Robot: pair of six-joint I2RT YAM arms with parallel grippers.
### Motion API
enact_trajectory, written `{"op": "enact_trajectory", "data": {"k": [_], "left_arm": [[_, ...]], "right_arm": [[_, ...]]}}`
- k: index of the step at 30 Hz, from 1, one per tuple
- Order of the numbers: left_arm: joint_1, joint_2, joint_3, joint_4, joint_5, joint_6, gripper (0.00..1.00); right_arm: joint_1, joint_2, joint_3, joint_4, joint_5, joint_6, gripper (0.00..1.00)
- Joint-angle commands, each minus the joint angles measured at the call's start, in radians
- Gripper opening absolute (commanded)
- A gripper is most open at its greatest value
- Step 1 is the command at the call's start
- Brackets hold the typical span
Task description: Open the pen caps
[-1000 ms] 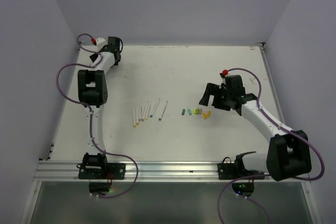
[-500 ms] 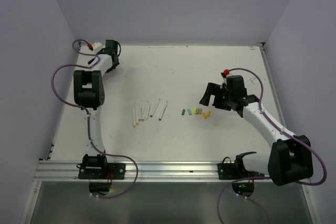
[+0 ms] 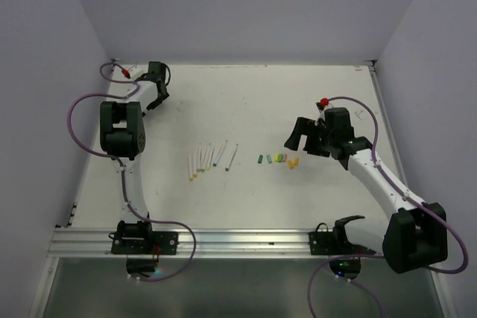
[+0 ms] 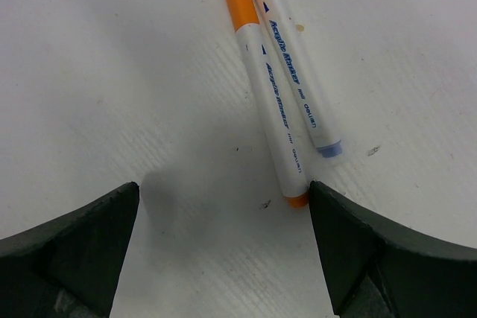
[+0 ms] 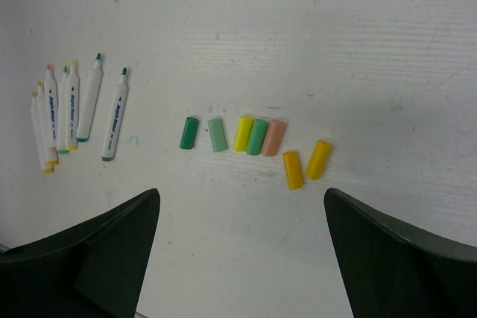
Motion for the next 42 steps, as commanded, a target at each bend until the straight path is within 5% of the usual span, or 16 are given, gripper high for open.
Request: {"op": "enact_trajectory", "data": {"k": [1, 25, 29, 31, 39, 42], "left_arm": [[0.010, -0.014, -0.041, -0.051, 0.014, -0.021, 0.96], [0.098, 0.058, 0.062, -0.090, 0.066, -0.049, 0.88], [0.098, 0.052, 0.041, -0.087, 0.069, -0.055, 0.63], [0.098, 0.041, 0.030, -0.085, 0.066, -0.071, 0.58], [0.105, -0.012, -0.059, -0.090, 0.083, -0.144, 0.03], [0.107, -0.064, -0.129, -0.076, 0.100, -0.165, 0.00]], "right_arm": [[0.006, -0.041, 0.001, -0.011, -0.007, 0.010, 0.96], [0.005, -0.026, -0.019, 0.003, 0.001, 0.010, 0.96], [0.006, -0.033, -0.016, 0.001, 0.002, 0.011, 0.96], [0.006, -0.035, -0.013, -0.006, 0.005, 0.011, 0.96], [0.005, -0.052, -0.013, -0.022, 0.013, 0.013, 0.96], [0.005, -0.052, -0.016, -0.023, 0.010, 0.008, 0.96]]}}
